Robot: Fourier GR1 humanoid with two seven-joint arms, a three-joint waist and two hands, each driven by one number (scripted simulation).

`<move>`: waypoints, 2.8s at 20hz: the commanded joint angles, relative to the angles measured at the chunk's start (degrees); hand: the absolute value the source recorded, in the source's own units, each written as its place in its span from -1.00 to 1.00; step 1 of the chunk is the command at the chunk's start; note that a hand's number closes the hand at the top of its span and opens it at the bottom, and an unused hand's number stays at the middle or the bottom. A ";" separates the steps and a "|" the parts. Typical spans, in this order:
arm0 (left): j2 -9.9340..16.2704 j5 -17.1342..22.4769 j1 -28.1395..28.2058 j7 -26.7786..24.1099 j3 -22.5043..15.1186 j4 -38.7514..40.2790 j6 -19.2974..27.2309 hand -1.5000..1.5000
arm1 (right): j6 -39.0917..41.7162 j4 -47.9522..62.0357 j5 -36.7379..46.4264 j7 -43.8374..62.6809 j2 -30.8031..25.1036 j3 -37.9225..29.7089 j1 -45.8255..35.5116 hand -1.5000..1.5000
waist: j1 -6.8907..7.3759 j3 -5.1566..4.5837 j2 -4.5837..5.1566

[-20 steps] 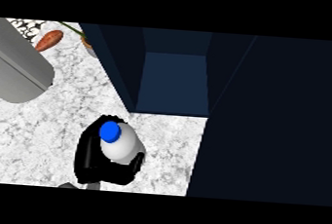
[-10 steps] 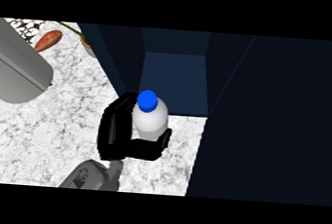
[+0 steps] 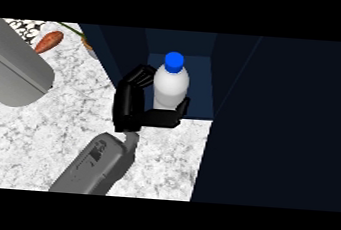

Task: Pick up the bottled water, place it into the cabinet and close the cabinet

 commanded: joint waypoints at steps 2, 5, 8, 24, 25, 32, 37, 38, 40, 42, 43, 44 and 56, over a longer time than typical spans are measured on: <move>-1.20 -2.39 -9.10 2.71 4.06 8.20 0.56 1.00 | 1.76 -6.90 0.40 0.60 -2.84 -1.77 2.77 -1.00 | -0.26 0.03 0.08; -0.38 -2.79 -8.65 2.69 5.12 11.16 -1.56 1.00 | 0.98 -6.87 2.73 2.28 -1.69 -0.92 1.29 -1.00 | 0.12 -0.01 0.03; -1.74 -5.35 -16.71 4.13 5.53 18.81 2.53 1.00 | 0.40 -7.05 2.04 2.70 -0.96 -0.69 0.52 -1.00 | -0.48 -0.01 0.10; -1.11 -9.07 -28.41 -2.60 11.70 47.78 4.82 1.00 | 0.22 -6.49 1.49 -2.45 -2.63 2.53 4.10 -1.00 | -1.51 -0.02 0.36; -1.73 -9.52 -29.63 -0.90 11.42 47.31 6.69 1.00 | 0.12 -6.62 1.52 -4.57 -3.95 2.32 6.69 -1.00 | -1.26 0.02 0.16; -0.97 -7.04 -31.77 -8.09 17.18 57.18 3.45 1.00 | 0.94 -5.71 -0.11 -3.91 -3.81 1.41 4.40 -1.00 | -1.70 -0.03 0.63; -1.63 -6.48 -31.14 -12.31 19.62 61.51 3.85 1.00 | 1.65 -6.25 -2.50 -3.24 -5.25 -1.23 3.28 -1.00 | -2.26 -0.04 1.02; -1.79 -6.86 -31.23 -13.69 19.55 61.84 5.63 1.00 | 0.05 -4.66 -0.73 -0.65 -2.12 -0.41 0.09 -1.00 | -2.00 -0.11 1.04; -1.79 -7.50 -32.18 -13.16 18.24 64.03 7.37 1.00 | 0.01 -3.76 0.03 -3.34 -2.44 2.42 1.98 -1.00 | -3.05 -0.09 1.10; -1.45 -8.18 -35.03 -12.06 18.90 65.97 9.10 -1.00 | 0.45 -4.58 -0.77 -4.09 -3.73 0.91 2.37 -1.00 | -3.45 -0.07 1.31; -1.79 -8.78 -34.57 -11.22 17.46 66.99 9.32 -1.00 | 0.37 -3.72 0.47 -4.78 -3.26 2.81 2.27 -1.00 | -3.47 -0.07 1.11; -1.07 -9.98 -34.43 -11.35 17.05 68.30 8.18 -1.00 | 0.77 -3.56 -1.79 -5.07 -3.80 1.28 2.71 -1.00 | -3.08 -0.04 1.22; -1.33 -11.37 -34.19 -11.90 17.29 70.18 12.54 -1.00 | 0.86 -2.56 -3.06 -7.13 -4.56 0.20 2.91 -1.00 | -3.04 -0.08 1.44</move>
